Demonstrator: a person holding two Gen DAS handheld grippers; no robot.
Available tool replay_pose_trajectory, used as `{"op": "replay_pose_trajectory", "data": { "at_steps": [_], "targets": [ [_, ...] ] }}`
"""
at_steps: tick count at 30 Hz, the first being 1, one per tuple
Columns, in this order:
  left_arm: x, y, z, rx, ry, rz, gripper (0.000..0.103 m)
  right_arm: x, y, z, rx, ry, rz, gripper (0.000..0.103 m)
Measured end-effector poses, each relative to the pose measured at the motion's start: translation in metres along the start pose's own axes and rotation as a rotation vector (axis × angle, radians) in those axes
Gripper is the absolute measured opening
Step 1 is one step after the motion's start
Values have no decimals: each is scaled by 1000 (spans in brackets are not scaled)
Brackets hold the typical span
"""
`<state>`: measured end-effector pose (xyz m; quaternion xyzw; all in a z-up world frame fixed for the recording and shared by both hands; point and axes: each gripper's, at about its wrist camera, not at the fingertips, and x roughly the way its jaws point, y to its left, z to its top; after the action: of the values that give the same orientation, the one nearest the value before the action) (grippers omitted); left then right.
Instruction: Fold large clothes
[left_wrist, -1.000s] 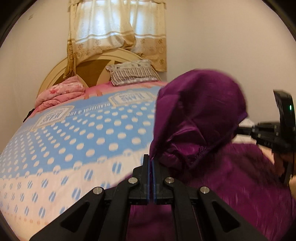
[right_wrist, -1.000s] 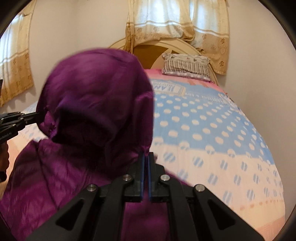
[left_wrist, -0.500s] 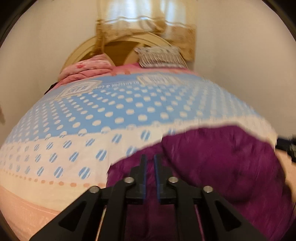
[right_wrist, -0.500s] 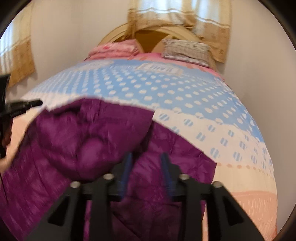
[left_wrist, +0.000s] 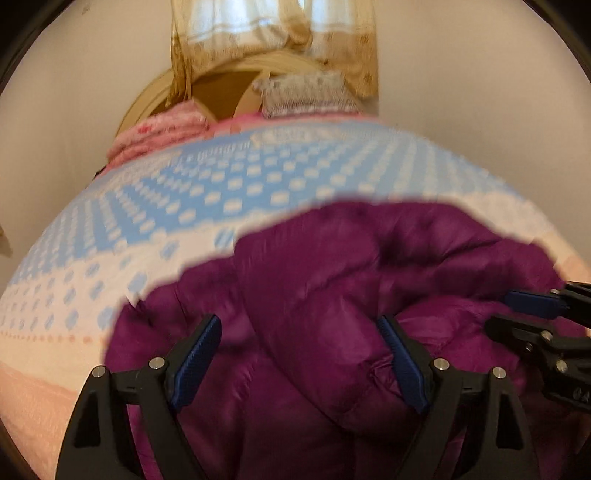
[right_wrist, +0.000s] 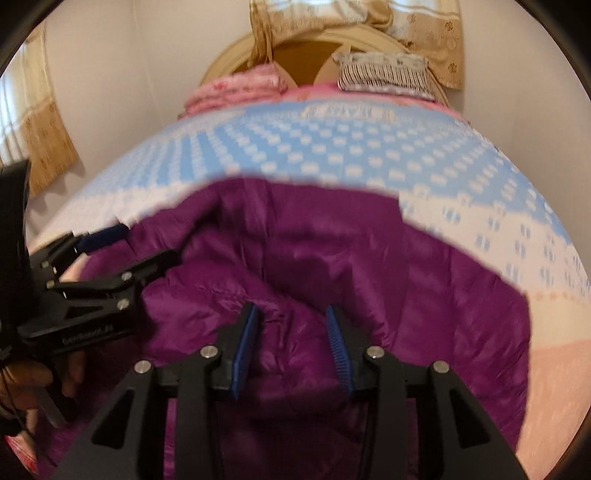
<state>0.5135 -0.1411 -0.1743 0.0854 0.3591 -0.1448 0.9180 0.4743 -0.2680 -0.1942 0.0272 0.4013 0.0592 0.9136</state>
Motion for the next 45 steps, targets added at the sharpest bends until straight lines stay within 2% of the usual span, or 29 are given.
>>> {"op": "replay_pose_trajectory", "data": {
  "at_steps": [5,13,45],
  "targets": [
    [17,7,-8,-40,65,-42,86,3,-2,-12,3,-18,-14,41],
    [29,7,-10,-43,115,-44,90,13,-5,-12,28,-6,-8,41],
    [35,7,-10,-48,126,-33,93,18,6,-12,-11,2,-59,42]
  ]
}}
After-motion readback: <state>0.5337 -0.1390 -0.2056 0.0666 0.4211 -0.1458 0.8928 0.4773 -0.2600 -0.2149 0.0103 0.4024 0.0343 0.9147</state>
